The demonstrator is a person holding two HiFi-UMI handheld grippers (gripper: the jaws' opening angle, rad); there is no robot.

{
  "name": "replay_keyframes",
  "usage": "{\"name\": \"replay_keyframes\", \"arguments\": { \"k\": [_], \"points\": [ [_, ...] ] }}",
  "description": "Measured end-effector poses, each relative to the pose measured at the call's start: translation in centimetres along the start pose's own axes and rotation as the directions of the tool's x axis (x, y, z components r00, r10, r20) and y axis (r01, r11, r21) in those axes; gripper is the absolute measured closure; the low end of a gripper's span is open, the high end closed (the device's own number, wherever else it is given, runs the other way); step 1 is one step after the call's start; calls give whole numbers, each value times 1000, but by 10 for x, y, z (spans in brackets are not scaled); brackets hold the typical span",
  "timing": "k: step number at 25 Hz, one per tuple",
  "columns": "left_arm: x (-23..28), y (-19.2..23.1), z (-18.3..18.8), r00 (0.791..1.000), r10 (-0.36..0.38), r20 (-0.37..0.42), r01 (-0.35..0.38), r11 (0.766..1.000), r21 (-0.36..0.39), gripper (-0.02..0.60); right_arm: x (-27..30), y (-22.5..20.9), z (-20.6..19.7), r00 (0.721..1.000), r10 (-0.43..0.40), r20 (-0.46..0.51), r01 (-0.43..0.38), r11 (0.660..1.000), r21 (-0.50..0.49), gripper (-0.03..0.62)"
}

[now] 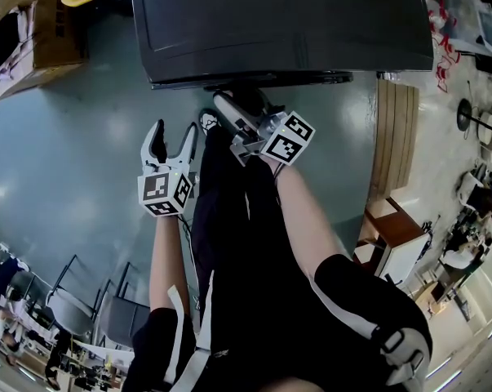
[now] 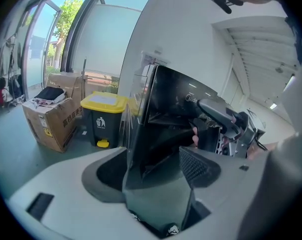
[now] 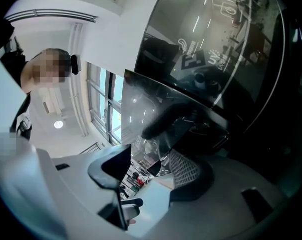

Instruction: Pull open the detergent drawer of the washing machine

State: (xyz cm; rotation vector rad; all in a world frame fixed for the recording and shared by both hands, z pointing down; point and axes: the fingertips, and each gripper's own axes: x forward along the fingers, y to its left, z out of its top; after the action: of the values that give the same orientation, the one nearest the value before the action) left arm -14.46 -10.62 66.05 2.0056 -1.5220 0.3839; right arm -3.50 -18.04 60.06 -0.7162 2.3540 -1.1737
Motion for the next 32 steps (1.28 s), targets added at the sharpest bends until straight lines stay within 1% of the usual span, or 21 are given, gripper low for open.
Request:
{"name": "replay_keyframes", "arguments": {
  "k": [5,9,13,14,15,16,17,18,19,21,23,25,28,32],
  "points": [
    [-2,1,4,1000,-4,8,4,1000,-2,247,-1,4,-2,1000,-12,9,12,1000,11,350],
    [2,2,7,1000,-14,11,14,1000,5,247,1,4,-5,1000,-23,-21,22,999,-35,349],
    [3,4,6,1000,-18,1,18,1000,10,247,0,8,-10,999,-25,-33,24,999,-41,356],
    [3,4,5,1000,-20,-1,20,1000,12,247,0,14,-16,998,-11,-56,8,998,-60,372],
    [4,4,5,1000,-21,-3,21,1000,16,247,4,23,-23,997,14,-81,-20,997,-78,444],
    [5,4,5,1000,-21,-5,21,1000,22,247,11,35,-28,995,43,-93,-50,995,-81,463],
    [6,6,5,1000,-19,-9,20,999,29,247,20,44,-31,994,65,-88,-71,995,-68,406],
    [6,7,4,1000,-17,-15,17,999,37,247,28,48,-31,994,74,-78,-78,996,-54,309],
    [7,7,3,1000,-14,-20,15,999,44,247,31,49,-31,995,68,-74,-71,996,-49,315],
    [5,8,2,1000,-9,-25,11,999,53,247,25,42,-35,995,27,-101,-34,997,-68,329],
    [3,12,5,1000,-2,-20,3,999,50,247,13,33,-39,991,-19,-131,8,996,-89,341],
    [4,13,9,1000,3,-10,-2,999,42,247,3,25,-40,989,-57,-136,45,995,-92,342],
    [7,12,12,1000,-3,-3,3,999,38,247,-2,15,-33,992,-80,-98,74,995,-61,333],
    [12,6,13,1000,-13,-4,13,999,44,247,1,0,-16,997,-75,-23,75,997,-1,318]
  ]
}}
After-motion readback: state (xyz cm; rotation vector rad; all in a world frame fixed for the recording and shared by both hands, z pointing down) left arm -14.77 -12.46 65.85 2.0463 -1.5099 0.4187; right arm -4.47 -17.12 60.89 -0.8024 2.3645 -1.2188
